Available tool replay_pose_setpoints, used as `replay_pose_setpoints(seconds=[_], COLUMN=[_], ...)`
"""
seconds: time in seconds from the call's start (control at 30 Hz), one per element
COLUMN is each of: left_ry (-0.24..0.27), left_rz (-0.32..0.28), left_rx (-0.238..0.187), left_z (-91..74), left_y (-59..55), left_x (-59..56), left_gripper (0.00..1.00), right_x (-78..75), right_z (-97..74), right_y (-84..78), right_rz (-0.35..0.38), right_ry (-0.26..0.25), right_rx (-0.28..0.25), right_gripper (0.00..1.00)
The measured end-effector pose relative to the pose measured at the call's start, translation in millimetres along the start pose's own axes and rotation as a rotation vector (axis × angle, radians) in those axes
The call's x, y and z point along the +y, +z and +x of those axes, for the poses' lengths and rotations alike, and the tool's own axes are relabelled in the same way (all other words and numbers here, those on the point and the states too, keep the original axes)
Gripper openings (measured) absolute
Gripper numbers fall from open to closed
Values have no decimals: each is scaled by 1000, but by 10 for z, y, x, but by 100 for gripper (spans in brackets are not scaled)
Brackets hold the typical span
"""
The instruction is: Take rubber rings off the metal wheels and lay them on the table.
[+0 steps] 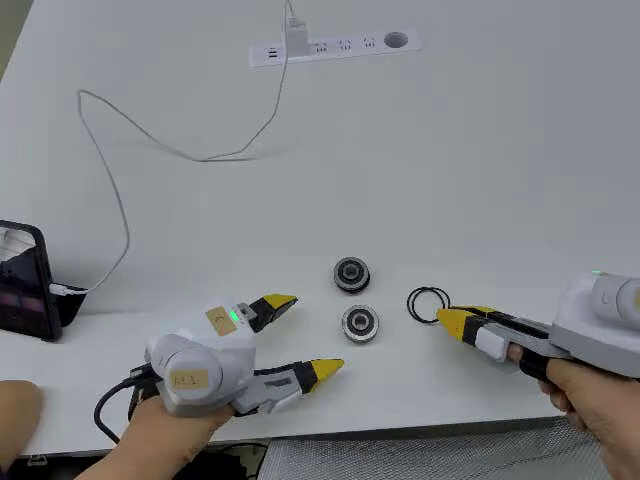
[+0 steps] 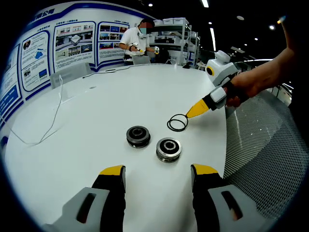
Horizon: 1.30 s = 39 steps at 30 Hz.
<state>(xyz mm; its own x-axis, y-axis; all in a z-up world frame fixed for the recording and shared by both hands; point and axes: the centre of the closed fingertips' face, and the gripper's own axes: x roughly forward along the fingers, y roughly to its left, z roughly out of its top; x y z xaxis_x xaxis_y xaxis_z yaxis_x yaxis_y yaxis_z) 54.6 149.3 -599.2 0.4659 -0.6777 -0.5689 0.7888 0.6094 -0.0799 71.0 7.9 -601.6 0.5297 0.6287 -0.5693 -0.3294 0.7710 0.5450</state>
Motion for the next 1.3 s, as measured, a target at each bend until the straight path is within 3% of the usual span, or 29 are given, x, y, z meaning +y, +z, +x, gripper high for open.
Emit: replay_pose_setpoints(seconds=[0.23,0.43,0.5,0.67,0.8,1.07,1.3], left_ry=[-2,-3,-3,4,8,28,47], left_rz=[-3,-4,-5,-8,-8,0,2], left_rx=[2,4,2,0,-3,-13,-28], left_z=[-2,-3,-3,-8,-13,-21,-16], left_y=[-21,-38,-36,-23,-15,26,105], left_x=[1,1,0,2,16,68,124], left_gripper=[55,55,55,55,54,53,51], right_x=[17,-46,-27,13,57,183,245], right_z=[0,-15,-8,-6,0,4,45], right_y=[-39,-78,-87,-28,65,174,176], right_rz=[-118,-304,-307,-360,-453,-501,-518], right_ry=[-16,-56,-52,-60,-74,-62,-49], right_rx=[46,107,112,95,65,9,4], right_gripper=[15,17,17,17,16,3,2])
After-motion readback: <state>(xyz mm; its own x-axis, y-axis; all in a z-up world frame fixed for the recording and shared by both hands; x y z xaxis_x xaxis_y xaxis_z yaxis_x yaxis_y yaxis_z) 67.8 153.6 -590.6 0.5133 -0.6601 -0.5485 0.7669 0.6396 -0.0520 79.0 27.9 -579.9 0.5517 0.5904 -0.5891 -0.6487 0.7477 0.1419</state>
